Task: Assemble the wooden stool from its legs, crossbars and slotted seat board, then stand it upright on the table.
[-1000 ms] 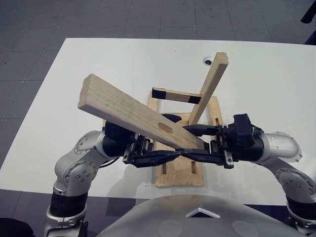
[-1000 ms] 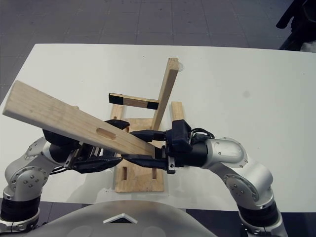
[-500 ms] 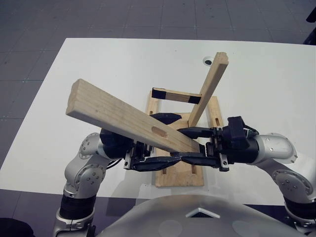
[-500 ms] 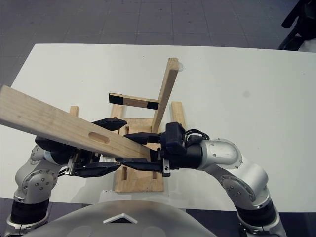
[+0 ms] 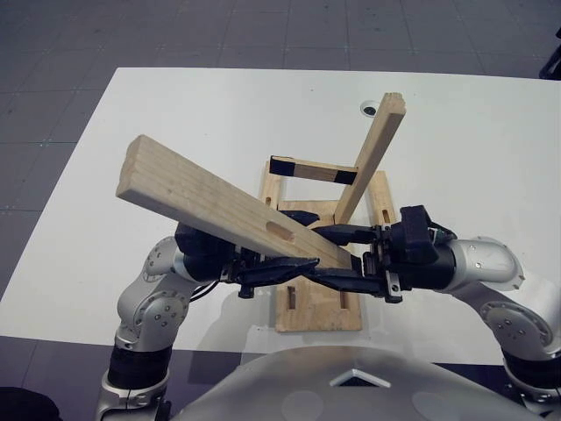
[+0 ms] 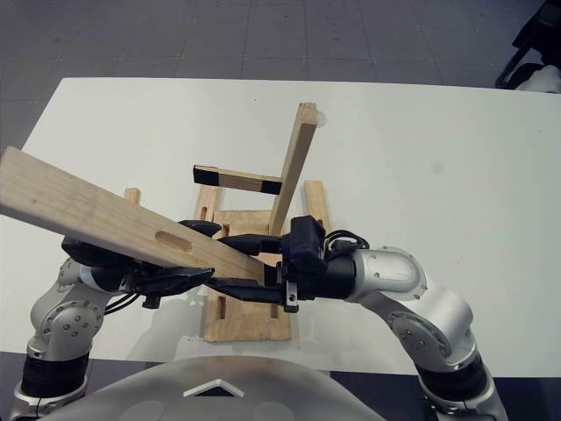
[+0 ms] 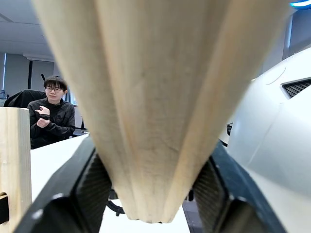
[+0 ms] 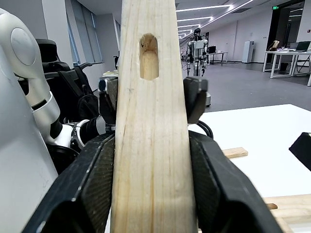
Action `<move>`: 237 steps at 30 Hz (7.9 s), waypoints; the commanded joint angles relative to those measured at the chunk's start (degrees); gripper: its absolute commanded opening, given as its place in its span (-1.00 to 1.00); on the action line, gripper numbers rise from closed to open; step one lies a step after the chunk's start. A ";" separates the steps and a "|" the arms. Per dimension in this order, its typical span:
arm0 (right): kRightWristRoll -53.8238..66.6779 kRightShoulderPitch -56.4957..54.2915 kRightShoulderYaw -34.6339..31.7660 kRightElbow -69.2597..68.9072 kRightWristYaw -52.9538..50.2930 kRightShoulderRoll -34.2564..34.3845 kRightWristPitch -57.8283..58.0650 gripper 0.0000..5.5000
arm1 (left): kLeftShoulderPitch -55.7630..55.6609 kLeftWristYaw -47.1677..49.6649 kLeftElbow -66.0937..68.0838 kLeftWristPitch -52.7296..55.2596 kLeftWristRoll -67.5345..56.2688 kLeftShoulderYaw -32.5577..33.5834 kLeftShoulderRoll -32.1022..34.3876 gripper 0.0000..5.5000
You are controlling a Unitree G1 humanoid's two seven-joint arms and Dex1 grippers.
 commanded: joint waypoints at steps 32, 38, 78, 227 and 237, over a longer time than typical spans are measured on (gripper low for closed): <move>10.57 -1.43 2.30 4.18 0.52 0.20 6.86 -0.04 | -0.03 0.16 -0.70 3.34 -5.34 2.36 1.35 -0.25; 8.61 -0.91 1.64 4.32 2.46 -1.81 5.96 0.33 | 0.53 -1.53 0.05 1.94 -1.66 1.89 2.60 -0.25; -10.52 10.74 -0.04 7.23 14.09 -9.64 -5.69 1.00 | -29.72 -25.90 57.41 -20.93 21.67 1.86 4.80 -0.25; -17.30 13.96 9.57 -4.09 -15.11 5.36 -1.26 1.00 | -22.59 -22.12 57.14 -22.29 28.62 -6.34 2.01 -0.25; -5.95 5.71 2.21 -12.75 -32.45 11.16 6.24 1.00 | -22.79 -20.88 59.69 -24.74 30.92 -7.85 1.42 -0.25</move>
